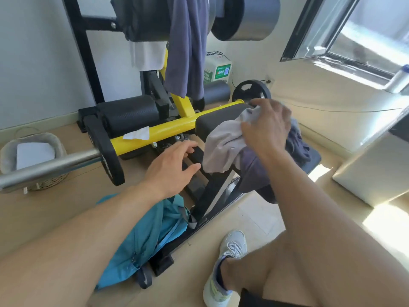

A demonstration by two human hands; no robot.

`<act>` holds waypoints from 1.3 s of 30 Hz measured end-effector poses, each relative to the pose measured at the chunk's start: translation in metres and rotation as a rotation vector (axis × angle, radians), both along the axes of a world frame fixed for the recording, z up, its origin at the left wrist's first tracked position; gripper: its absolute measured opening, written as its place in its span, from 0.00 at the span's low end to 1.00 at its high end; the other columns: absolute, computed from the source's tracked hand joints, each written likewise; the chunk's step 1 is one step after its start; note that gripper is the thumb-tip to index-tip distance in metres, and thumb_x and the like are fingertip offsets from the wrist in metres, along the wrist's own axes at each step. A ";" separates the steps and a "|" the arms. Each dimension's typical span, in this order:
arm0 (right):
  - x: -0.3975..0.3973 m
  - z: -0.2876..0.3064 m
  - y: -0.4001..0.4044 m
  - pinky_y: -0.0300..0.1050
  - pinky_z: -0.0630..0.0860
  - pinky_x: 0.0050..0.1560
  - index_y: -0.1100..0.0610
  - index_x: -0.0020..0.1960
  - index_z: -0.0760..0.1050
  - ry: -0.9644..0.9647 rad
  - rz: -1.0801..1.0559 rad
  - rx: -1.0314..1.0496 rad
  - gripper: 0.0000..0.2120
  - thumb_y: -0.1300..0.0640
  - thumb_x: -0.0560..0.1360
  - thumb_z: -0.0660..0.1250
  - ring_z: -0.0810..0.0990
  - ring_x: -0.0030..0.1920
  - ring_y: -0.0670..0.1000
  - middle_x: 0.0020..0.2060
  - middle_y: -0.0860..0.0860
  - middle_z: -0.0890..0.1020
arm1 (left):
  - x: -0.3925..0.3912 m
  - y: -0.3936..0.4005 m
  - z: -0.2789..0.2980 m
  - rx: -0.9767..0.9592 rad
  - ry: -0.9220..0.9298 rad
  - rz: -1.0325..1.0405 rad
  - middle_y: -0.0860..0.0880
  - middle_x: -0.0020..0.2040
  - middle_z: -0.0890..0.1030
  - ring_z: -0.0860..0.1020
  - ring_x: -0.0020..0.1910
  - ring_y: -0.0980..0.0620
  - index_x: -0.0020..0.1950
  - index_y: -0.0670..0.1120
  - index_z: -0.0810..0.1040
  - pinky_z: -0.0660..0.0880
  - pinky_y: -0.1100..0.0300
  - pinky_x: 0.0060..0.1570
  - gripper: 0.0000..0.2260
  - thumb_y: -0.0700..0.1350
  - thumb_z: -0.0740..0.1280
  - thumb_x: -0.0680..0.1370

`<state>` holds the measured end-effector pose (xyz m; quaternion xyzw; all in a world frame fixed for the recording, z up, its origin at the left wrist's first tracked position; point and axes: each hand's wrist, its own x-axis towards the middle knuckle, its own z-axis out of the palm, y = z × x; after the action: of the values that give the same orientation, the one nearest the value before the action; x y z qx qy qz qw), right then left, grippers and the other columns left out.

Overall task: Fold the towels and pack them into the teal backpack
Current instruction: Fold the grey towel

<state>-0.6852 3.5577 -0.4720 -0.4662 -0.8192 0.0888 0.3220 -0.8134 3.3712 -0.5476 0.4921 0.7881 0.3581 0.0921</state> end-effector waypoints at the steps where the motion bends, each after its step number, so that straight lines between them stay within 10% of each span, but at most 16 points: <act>1: 0.009 0.000 0.010 0.57 0.55 0.78 0.44 0.75 0.67 -0.002 -0.075 -0.046 0.28 0.52 0.75 0.66 0.57 0.78 0.58 0.76 0.51 0.66 | 0.003 0.006 0.003 0.004 0.025 -0.030 0.57 0.67 0.75 0.74 0.66 0.55 0.74 0.57 0.68 0.74 0.49 0.67 0.23 0.53 0.69 0.80; 5: 0.041 -0.004 0.037 0.62 0.58 0.77 0.47 0.80 0.57 -0.037 -0.194 -0.273 0.38 0.43 0.73 0.68 0.59 0.78 0.62 0.78 0.54 0.63 | 0.020 0.030 0.014 0.052 0.110 -0.143 0.57 0.77 0.67 0.64 0.76 0.56 0.79 0.56 0.62 0.63 0.56 0.75 0.30 0.53 0.69 0.80; 9: 0.051 -0.011 0.040 0.60 0.73 0.64 0.51 0.66 0.69 0.137 -0.121 -0.314 0.22 0.53 0.72 0.63 0.75 0.63 0.61 0.62 0.54 0.78 | 0.038 0.055 0.012 0.059 0.169 -0.239 0.56 0.81 0.60 0.55 0.80 0.58 0.82 0.54 0.58 0.53 0.60 0.77 0.33 0.54 0.69 0.80; 16: 0.044 0.003 0.029 0.57 0.73 0.59 0.49 0.54 0.69 0.411 -0.027 -0.119 0.04 0.50 0.80 0.59 0.75 0.54 0.55 0.45 0.43 0.76 | 0.046 0.082 -0.001 0.073 0.178 -0.241 0.53 0.83 0.56 0.51 0.82 0.54 0.83 0.56 0.54 0.52 0.52 0.81 0.35 0.58 0.67 0.80; 22: 0.035 0.023 0.015 0.35 0.69 0.40 0.51 0.52 0.69 0.890 0.113 -0.043 0.04 0.52 0.84 0.59 0.74 0.37 0.36 0.38 0.41 0.76 | 0.048 0.096 -0.012 -0.002 0.172 -0.294 0.56 0.82 0.57 0.46 0.82 0.57 0.82 0.58 0.56 0.50 0.52 0.81 0.33 0.62 0.64 0.80; 28: 0.035 -0.001 0.022 0.48 0.78 0.53 0.51 0.57 0.82 0.091 0.568 -0.396 0.14 0.44 0.82 0.64 0.82 0.49 0.47 0.46 0.49 0.85 | 0.051 0.094 0.010 0.336 -0.677 -0.108 0.55 0.53 0.82 0.79 0.55 0.63 0.61 0.53 0.76 0.73 0.74 0.50 0.08 0.45 0.65 0.83; 33: 0.049 0.004 0.030 0.51 0.74 0.70 0.45 0.67 0.79 -0.038 0.739 -0.559 0.19 0.45 0.77 0.72 0.78 0.64 0.41 0.61 0.42 0.83 | 0.034 0.100 0.006 0.392 -1.071 -0.157 0.47 0.58 0.85 0.82 0.57 0.51 0.66 0.46 0.79 0.78 0.57 0.55 0.16 0.51 0.63 0.83; 36: 0.056 -0.002 0.032 0.46 0.57 0.76 0.40 0.78 0.65 -0.423 0.667 -0.310 0.42 0.48 0.69 0.80 0.59 0.76 0.45 0.76 0.41 0.67 | 0.028 0.102 0.010 0.447 -1.104 -0.054 0.50 0.46 0.87 0.84 0.47 0.53 0.53 0.50 0.84 0.77 0.54 0.50 0.07 0.47 0.67 0.81; 39: 0.055 -0.009 0.041 0.54 0.66 0.72 0.41 0.79 0.62 -0.236 0.325 -0.218 0.42 0.49 0.69 0.78 0.66 0.74 0.55 0.74 0.48 0.70 | 0.022 0.103 0.012 0.542 -1.291 0.060 0.52 0.38 0.85 0.83 0.38 0.55 0.51 0.47 0.81 0.79 0.59 0.37 0.07 0.44 0.64 0.83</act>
<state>-0.6298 3.5986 -0.4808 -0.3671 -0.9012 0.1724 0.1529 -0.7915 3.4745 -0.5359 0.1647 0.4722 0.7650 0.4058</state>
